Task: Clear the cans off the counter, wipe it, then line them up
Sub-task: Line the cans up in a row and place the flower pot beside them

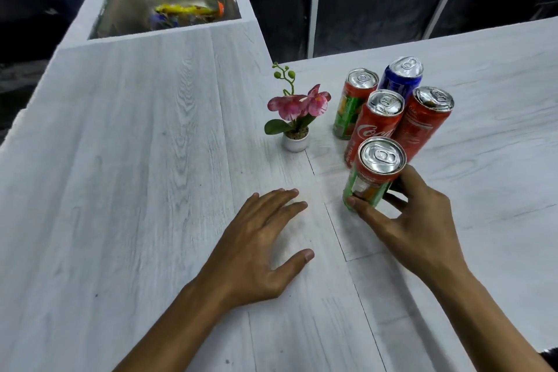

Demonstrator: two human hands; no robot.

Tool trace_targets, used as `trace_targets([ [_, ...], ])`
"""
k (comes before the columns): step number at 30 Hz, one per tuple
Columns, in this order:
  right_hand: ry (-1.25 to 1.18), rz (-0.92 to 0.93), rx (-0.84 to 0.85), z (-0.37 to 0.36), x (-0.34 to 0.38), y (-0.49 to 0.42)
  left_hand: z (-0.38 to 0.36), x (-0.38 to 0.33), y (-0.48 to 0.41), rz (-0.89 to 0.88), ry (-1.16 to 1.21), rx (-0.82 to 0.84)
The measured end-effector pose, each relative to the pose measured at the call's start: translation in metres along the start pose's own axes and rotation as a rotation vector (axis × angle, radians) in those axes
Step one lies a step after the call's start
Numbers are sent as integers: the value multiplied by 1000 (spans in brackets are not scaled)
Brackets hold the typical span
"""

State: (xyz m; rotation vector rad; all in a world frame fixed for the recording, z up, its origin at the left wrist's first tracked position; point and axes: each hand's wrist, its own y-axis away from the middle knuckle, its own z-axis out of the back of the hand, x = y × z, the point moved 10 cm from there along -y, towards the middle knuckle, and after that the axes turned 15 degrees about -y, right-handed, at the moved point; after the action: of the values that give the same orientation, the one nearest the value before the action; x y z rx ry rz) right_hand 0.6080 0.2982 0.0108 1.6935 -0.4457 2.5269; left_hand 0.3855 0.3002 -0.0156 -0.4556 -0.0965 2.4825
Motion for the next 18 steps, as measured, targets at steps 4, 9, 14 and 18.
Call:
trace_targets([
  [4,-31,27,51,-34,17,2,13,25,19,56,-5,-21],
  [9,-44,55,134,-85,36,6,28,59,44,123,3,-46],
  [14,-45,80,188,-140,57,11,51,104,70,188,11,-88],
  [18,-46,94,213,-186,77,17,68,142,97,238,15,-97],
])
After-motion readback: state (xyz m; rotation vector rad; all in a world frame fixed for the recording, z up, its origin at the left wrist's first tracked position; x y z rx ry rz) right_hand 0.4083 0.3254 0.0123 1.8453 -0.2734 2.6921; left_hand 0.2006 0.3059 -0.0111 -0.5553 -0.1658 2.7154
